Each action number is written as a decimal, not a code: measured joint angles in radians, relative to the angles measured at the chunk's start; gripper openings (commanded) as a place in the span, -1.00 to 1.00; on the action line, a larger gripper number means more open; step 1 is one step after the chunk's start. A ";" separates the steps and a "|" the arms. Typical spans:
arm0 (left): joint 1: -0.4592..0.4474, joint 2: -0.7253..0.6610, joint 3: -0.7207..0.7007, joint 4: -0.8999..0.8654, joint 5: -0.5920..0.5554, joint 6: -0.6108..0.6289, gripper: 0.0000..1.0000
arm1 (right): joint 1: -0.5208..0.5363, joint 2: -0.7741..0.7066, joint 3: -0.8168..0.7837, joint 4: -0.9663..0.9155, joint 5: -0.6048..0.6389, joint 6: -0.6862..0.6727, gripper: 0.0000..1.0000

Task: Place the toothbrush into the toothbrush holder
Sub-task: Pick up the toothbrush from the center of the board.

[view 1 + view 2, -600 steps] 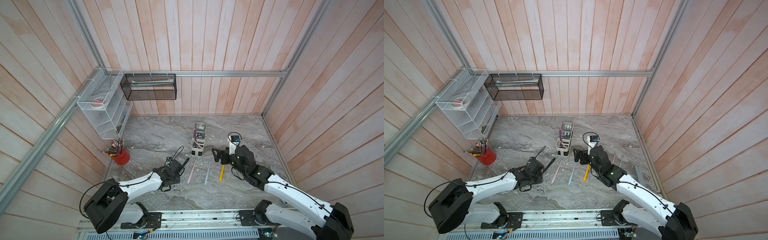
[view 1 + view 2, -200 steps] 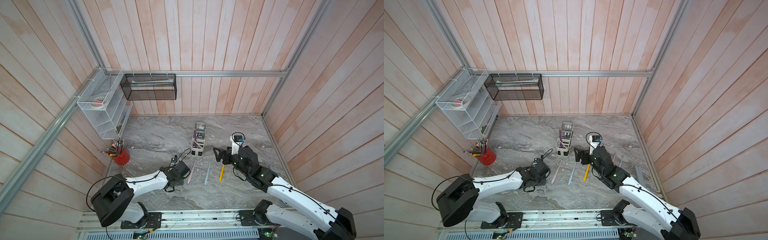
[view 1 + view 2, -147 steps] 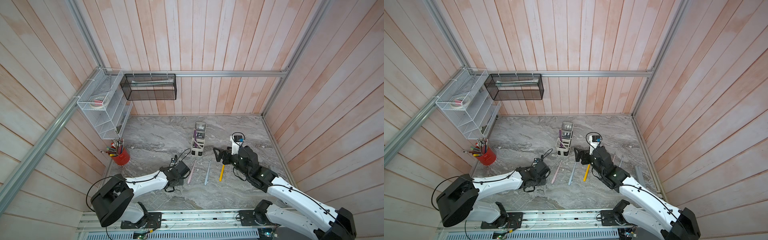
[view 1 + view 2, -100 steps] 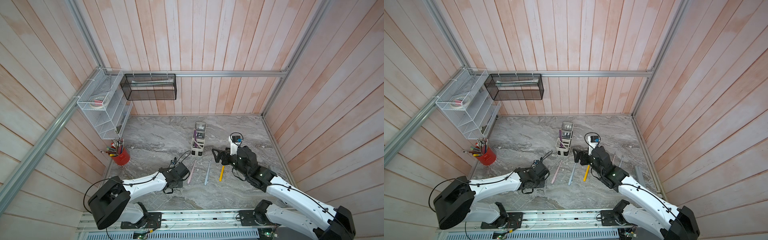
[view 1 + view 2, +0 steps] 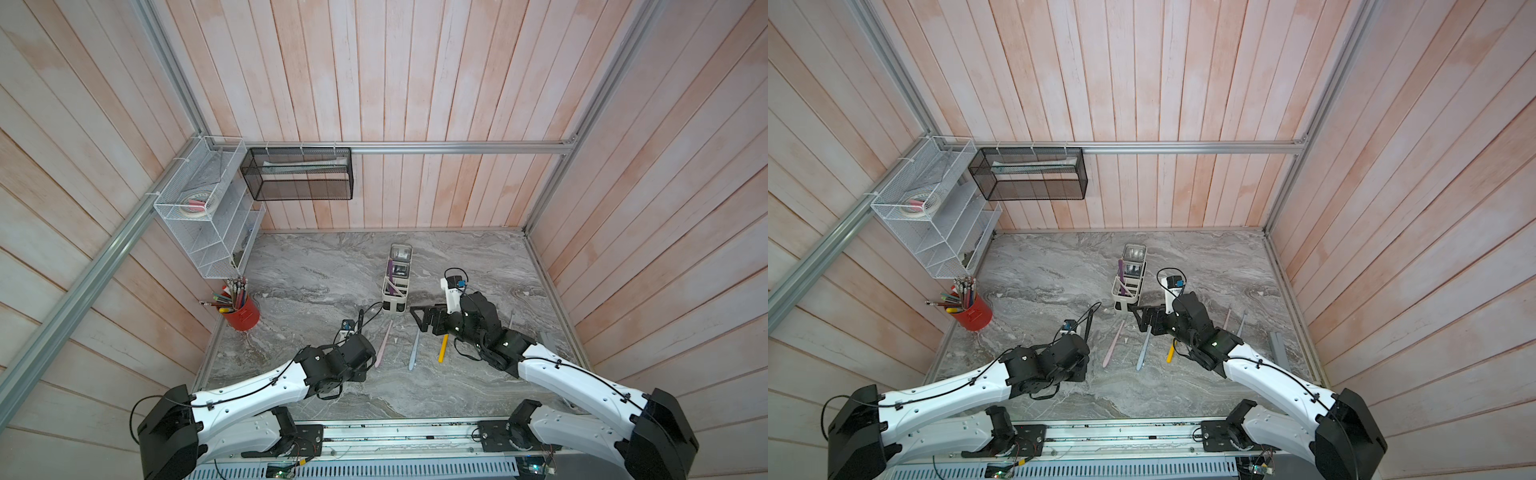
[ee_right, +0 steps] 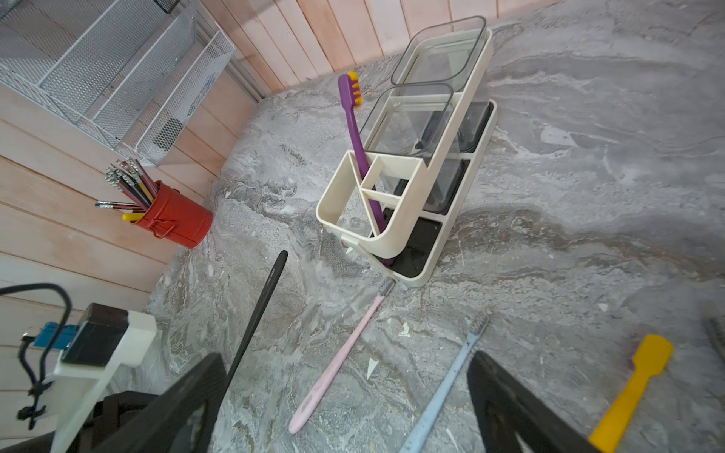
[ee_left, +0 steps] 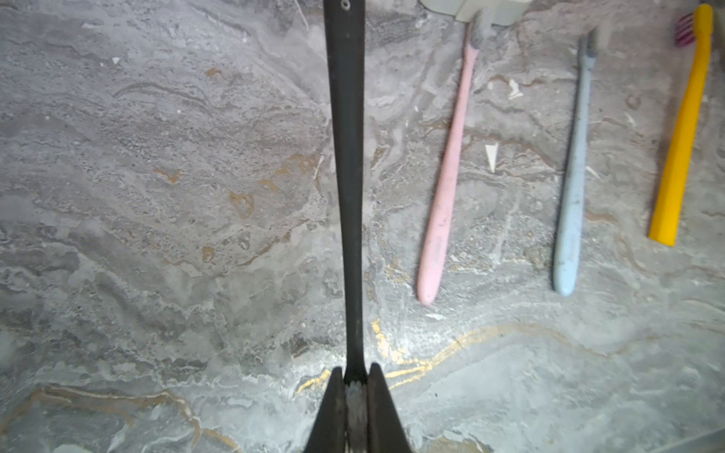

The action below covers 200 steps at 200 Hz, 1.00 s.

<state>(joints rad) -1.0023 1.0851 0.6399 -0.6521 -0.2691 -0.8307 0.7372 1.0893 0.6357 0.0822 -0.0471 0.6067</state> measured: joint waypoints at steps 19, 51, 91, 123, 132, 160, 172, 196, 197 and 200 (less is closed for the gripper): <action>-0.027 -0.016 0.000 -0.006 -0.006 -0.008 -1.00 | 0.000 0.037 -0.003 0.043 -0.054 0.034 0.96; -0.097 -0.025 0.002 -0.017 -0.038 -0.040 -1.00 | 0.000 0.121 -0.020 0.173 -0.155 0.119 0.96; -0.201 -0.042 0.031 -0.025 -0.093 -0.087 -1.00 | 0.004 0.210 -0.039 0.318 -0.242 0.229 0.85; -0.272 -0.048 0.069 -0.019 -0.153 -0.110 -1.00 | 0.026 0.246 -0.039 0.389 -0.265 0.283 0.69; -0.284 -0.048 0.076 -0.016 -0.164 -0.116 -1.00 | 0.033 0.251 -0.039 0.404 -0.266 0.292 0.69; -0.306 -0.043 0.094 -0.013 -0.192 -0.125 -1.00 | 0.056 0.263 -0.039 0.432 -0.268 0.310 0.61; -0.312 -0.038 0.103 -0.013 -0.200 -0.126 -1.00 | 0.063 0.269 -0.038 0.440 -0.268 0.317 0.56; -0.323 -0.031 0.122 -0.013 -0.216 -0.131 -1.00 | 0.071 0.280 -0.037 0.449 -0.268 0.322 0.37; -0.323 -0.031 0.123 -0.013 -0.216 -0.132 -1.00 | 0.071 0.281 -0.037 0.449 -0.268 0.322 0.36; -0.324 -0.031 0.125 -0.013 -0.218 -0.132 -1.00 | 0.072 0.282 -0.037 0.450 -0.268 0.324 0.33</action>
<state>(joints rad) -1.3266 1.0538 0.7647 -0.6651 -0.4870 -0.9623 0.8089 1.3716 0.5991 0.5320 -0.3153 0.9306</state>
